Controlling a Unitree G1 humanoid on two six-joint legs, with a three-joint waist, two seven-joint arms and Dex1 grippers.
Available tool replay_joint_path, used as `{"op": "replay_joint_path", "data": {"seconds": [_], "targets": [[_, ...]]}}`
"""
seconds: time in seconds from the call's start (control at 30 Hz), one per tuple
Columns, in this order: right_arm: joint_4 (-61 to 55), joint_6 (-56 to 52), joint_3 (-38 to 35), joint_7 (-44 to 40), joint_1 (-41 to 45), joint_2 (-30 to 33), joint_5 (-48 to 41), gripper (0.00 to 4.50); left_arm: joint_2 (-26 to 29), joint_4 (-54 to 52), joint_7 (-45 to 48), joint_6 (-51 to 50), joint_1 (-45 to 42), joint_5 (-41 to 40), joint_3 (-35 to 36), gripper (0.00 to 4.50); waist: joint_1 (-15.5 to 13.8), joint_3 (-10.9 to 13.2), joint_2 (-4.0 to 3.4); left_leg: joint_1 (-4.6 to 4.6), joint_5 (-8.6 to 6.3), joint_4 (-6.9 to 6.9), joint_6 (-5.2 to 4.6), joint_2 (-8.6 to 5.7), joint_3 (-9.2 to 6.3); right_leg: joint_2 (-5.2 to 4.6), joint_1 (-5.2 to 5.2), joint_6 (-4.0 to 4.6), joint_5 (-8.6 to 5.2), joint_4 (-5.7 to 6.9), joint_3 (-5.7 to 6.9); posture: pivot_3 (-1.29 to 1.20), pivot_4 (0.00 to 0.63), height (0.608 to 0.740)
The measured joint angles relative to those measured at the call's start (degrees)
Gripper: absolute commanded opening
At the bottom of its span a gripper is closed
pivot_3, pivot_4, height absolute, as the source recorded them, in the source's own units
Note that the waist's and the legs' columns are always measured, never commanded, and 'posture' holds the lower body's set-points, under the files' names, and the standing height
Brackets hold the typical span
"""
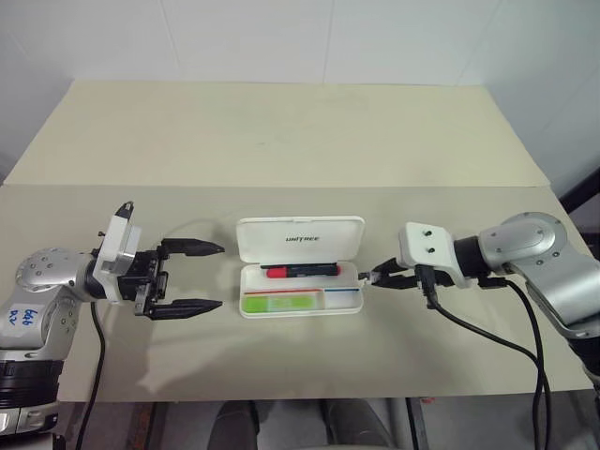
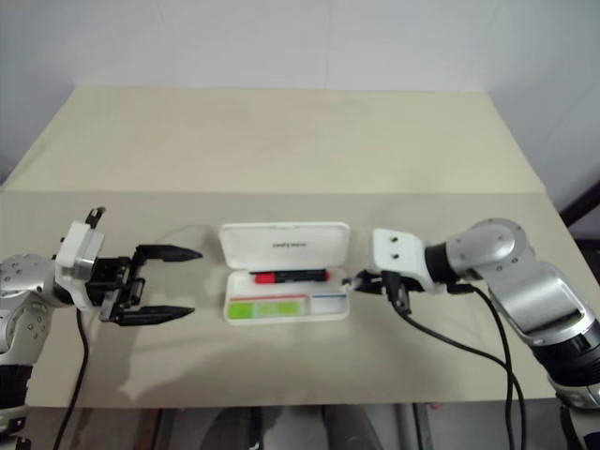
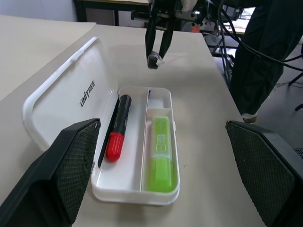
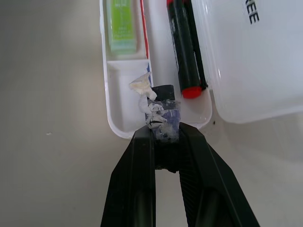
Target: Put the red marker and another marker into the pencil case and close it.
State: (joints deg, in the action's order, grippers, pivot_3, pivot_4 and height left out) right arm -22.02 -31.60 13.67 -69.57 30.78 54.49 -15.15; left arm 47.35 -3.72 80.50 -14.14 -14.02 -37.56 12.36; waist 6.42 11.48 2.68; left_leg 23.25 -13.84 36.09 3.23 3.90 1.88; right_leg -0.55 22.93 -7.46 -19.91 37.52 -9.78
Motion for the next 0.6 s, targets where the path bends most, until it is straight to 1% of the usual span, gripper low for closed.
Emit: {"op": "replay_joint_path", "data": {"seconds": [0.2, 0.47, 0.53, 0.6], "targets": [[0.12, 0.36, 3.84, 1.0, -0.36, -2.04, 3.01, 0.34, -0.05, -0.52, -0.94, 0.0, 1.3, -0.01, 0.02, 4.5, -0.2, 0.0, 0.0, 0.04, -0.01, -0.01, 0.01, -0.01, -0.01, -0.03, 0.0, 0.01, -0.01, -0.05, 0.02, 0.0, 0.15, 0.74], [0.11, -0.72, 5.71, 2.04, -0.47, -3.95, 4.46, 0.34, -0.05, -2.54, -1.96, -0.06, 2.26, -0.05, 0.06, 4.5, -0.19, 0.0, 0.0, 0.02, -0.01, 0.0, 0.01, -0.01, -0.01, -0.02, 0.0, 0.01, -0.01, -0.03, 0.02, 0.0, 0.15, 0.74], [0.11, -1.19, 6.24, 2.34, -0.49, -4.58, 4.56, 1.07, -0.05, -2.56, -2.12, -0.1, 2.39, -0.06, 0.07, 4.5, -0.18, 0.0, 0.0, 0.02, -0.01, 0.0, 0.01, 0.0, -0.01, -0.02, 0.0, 0.01, -0.01, -0.03, 0.02, 0.0, 0.15, 0.74], [-0.01, -1.93, 6.25, 2.65, -0.48, -5.04, 4.55, 1.64, -0.05, -2.56, -2.19, -0.1, 2.4, -0.07, 0.08, 4.5, -0.2, 0.0, 0.0, 0.03, -0.01, 0.0, 0.01, -0.01, -0.01, -0.02, 0.0, 0.01, -0.01, -0.04, 0.02, 0.0, 0.15, 0.74]]}}
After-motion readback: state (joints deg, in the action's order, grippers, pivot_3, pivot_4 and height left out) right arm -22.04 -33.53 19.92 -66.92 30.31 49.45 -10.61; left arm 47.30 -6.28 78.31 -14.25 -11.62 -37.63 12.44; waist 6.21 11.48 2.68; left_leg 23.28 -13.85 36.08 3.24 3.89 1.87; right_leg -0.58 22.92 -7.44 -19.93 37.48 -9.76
